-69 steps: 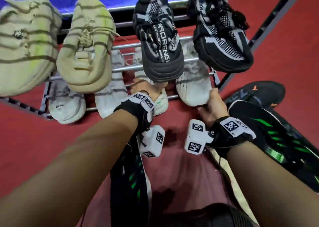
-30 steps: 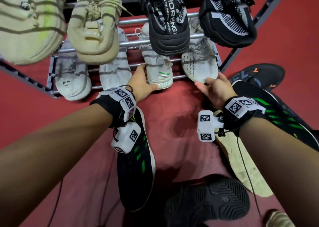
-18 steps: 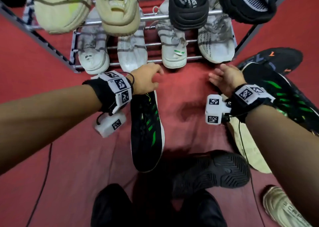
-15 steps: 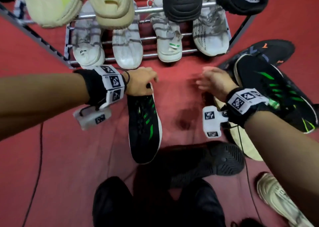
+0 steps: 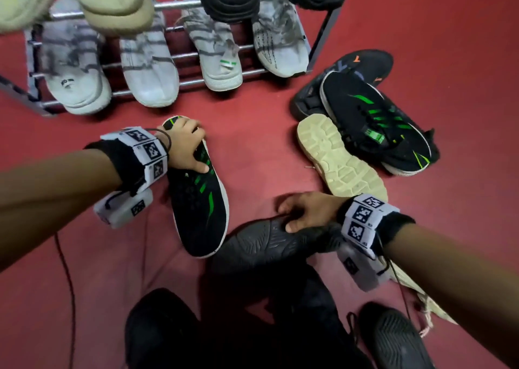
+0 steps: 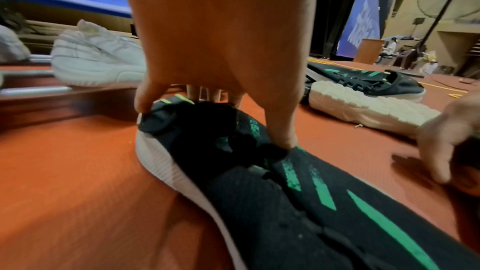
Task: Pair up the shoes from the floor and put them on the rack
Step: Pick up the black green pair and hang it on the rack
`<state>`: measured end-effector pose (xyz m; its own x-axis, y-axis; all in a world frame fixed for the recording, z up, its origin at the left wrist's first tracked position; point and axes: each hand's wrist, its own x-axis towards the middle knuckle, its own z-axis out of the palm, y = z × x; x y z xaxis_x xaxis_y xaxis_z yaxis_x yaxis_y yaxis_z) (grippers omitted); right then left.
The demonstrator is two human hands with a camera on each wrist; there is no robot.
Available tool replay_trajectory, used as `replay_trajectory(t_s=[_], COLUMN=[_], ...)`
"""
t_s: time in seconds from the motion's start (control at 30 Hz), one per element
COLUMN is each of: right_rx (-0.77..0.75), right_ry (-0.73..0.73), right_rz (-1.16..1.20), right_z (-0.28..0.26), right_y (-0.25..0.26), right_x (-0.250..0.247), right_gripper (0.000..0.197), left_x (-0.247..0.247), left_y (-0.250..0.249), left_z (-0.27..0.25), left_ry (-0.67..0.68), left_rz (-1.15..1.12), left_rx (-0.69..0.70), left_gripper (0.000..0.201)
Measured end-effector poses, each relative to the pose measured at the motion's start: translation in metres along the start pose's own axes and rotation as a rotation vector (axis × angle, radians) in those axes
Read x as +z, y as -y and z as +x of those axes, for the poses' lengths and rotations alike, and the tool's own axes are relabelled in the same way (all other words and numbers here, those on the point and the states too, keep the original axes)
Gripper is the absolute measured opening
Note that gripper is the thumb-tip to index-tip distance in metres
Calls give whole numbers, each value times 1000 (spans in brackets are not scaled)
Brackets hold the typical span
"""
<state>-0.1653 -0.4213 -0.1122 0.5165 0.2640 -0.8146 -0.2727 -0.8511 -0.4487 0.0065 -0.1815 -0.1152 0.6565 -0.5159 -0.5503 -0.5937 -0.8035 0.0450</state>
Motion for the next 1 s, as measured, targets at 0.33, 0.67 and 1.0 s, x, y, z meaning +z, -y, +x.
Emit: replay_trajectory(t_s=[0.33,0.67,1.0], right_rx=[314,805,790], right_ry=[-1061,-895,-1038], right_rz=[-99,6,88], right_z=[0,-12,-7], right_y=[-35,-93,-90], right_x=[-85,-98,-93], right_gripper=[63,123,104], left_x=[7,35,47], left_y=[15,21,-37], left_z=[-3,-5,-6], left_ry=[-72,-344,-345], left_rz=[-180,-900,-1039], left_rx=[-80,-588,-852], left_gripper=[64,103,123])
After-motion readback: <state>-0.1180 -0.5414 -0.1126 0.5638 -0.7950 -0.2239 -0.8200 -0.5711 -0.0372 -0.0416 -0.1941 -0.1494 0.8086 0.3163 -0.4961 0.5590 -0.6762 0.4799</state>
